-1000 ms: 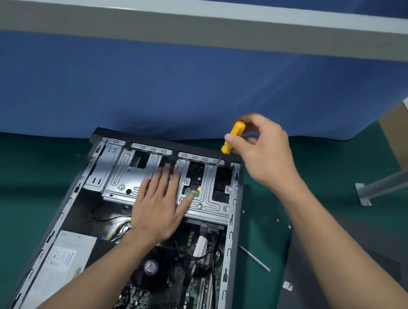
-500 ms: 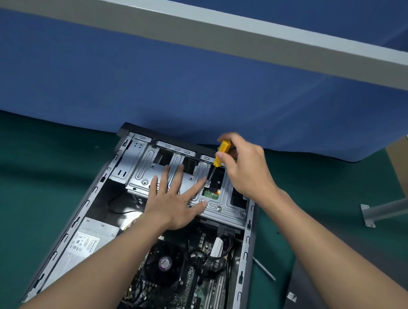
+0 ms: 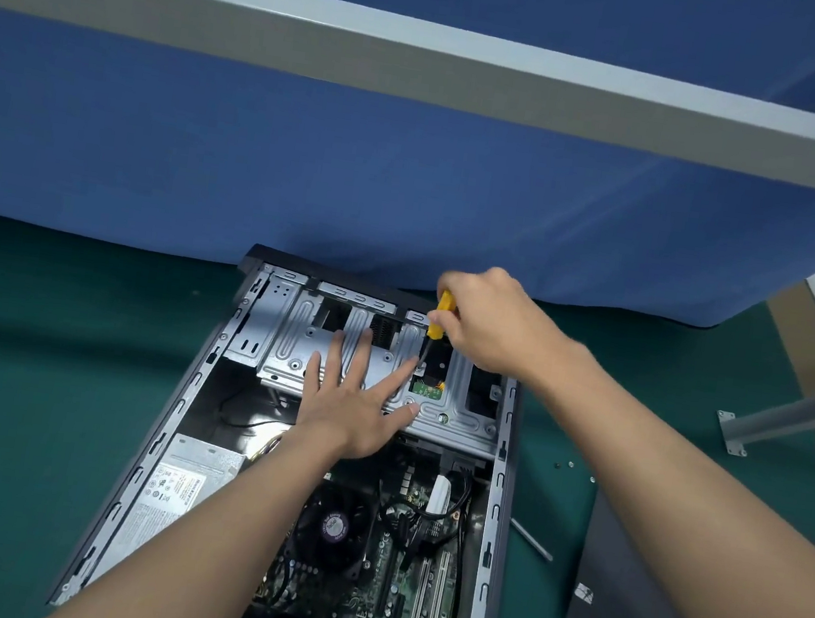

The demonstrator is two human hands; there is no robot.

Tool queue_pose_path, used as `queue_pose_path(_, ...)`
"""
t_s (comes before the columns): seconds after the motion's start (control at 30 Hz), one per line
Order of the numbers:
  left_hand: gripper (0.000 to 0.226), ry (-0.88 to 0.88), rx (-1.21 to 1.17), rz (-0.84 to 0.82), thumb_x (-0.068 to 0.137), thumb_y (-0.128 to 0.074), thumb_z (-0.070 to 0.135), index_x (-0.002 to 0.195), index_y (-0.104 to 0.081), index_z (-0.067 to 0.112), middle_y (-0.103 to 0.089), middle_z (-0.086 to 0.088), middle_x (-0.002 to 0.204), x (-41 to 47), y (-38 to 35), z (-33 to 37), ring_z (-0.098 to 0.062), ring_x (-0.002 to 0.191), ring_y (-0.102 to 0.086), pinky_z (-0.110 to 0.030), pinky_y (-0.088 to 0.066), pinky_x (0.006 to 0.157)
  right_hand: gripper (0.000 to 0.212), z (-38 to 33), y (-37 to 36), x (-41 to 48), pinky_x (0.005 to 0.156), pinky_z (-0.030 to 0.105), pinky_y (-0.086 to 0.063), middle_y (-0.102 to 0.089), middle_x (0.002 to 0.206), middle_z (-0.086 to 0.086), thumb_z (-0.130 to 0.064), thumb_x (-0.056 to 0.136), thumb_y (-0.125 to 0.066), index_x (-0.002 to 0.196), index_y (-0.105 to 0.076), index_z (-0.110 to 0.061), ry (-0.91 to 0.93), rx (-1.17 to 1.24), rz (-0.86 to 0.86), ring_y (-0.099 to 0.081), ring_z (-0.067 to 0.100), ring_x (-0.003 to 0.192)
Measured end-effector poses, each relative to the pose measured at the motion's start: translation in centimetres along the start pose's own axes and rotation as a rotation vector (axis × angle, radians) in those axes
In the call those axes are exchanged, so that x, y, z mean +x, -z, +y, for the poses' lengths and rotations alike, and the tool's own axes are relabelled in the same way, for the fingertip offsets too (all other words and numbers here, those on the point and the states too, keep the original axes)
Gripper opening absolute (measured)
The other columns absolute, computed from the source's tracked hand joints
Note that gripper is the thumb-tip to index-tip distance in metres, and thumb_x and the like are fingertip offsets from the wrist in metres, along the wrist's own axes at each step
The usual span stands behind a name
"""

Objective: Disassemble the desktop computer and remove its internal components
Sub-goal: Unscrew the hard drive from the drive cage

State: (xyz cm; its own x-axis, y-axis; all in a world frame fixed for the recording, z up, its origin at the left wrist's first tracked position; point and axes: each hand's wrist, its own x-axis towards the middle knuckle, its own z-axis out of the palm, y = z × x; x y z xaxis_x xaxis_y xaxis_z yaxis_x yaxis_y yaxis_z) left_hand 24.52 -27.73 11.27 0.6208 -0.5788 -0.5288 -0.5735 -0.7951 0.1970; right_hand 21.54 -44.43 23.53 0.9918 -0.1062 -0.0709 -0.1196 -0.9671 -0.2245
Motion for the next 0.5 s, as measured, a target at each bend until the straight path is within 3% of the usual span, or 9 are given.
queue_pose_path(0.1, 0.06, -0.006, -0.008, 0.011, 0.085, -0.007, 0.08, 0.131, 0.027, 0.064, 0.045, 0.002, 0.138, 0.0, -0.1, -0.1, -0.028, 0.125, 0.05, -0.053, 0.023, 0.109, 0.044, -1.0, 0.6, 0.8, 0.065, 0.034, -0.036, -0.032, 0.065, 0.002, -0.039, 0.098, -0.045, 0.062, -0.033, -0.017, -0.055, -0.139, -0.188, -0.041, 0.031, 0.07)
queue_pose_path(0.23, 0.059, -0.007, -0.006, 0.024, 0.085, -0.006, 0.08, 0.131, 0.027, 0.064, 0.044, 0.002, 0.14, 0.1, -0.2, 0.0, -0.029, 0.126, 0.049, -0.053, 0.023, 0.109, 0.035, -1.6, 0.7, 2.1, 0.061, 0.031, -0.039, -0.044, 0.07, 0.002, -0.03, 0.095, -0.048, 0.064, -0.039, -0.018, -0.112, -0.237, -0.361, -0.051, 0.026, 0.071)
queue_pose_path(0.33, 0.06, -0.008, -0.004, 0.025, 0.085, -0.006, 0.08, 0.133, 0.025, 0.064, 0.044, 0.001, 0.14, 0.1, -0.3, -0.1, -0.029, 0.128, 0.048, -0.052, 0.023, 0.109, 0.028, -1.9, 0.8, 2.7, 0.049, 0.027, -0.034, -0.05, 0.07, 0.002, -0.022, 0.092, -0.053, 0.067, -0.043, -0.016, -0.06, -0.268, -0.379, -0.048, 0.018, 0.061)
queue_pose_path(0.5, 0.061, -0.009, -0.011, 0.039, 0.085, -0.008, 0.08, 0.135, 0.024, 0.063, 0.044, 0.002, 0.142, 0.1, -0.3, -0.1, -0.03, 0.129, 0.047, -0.052, 0.023, 0.109, 0.035, -1.9, 1.3, 2.6, 0.045, 0.025, -0.027, -0.042, 0.067, 0.004, -0.014, 0.09, -0.054, 0.06, -0.038, -0.015, 0.117, -0.333, -0.39, -0.042, 0.018, 0.054)
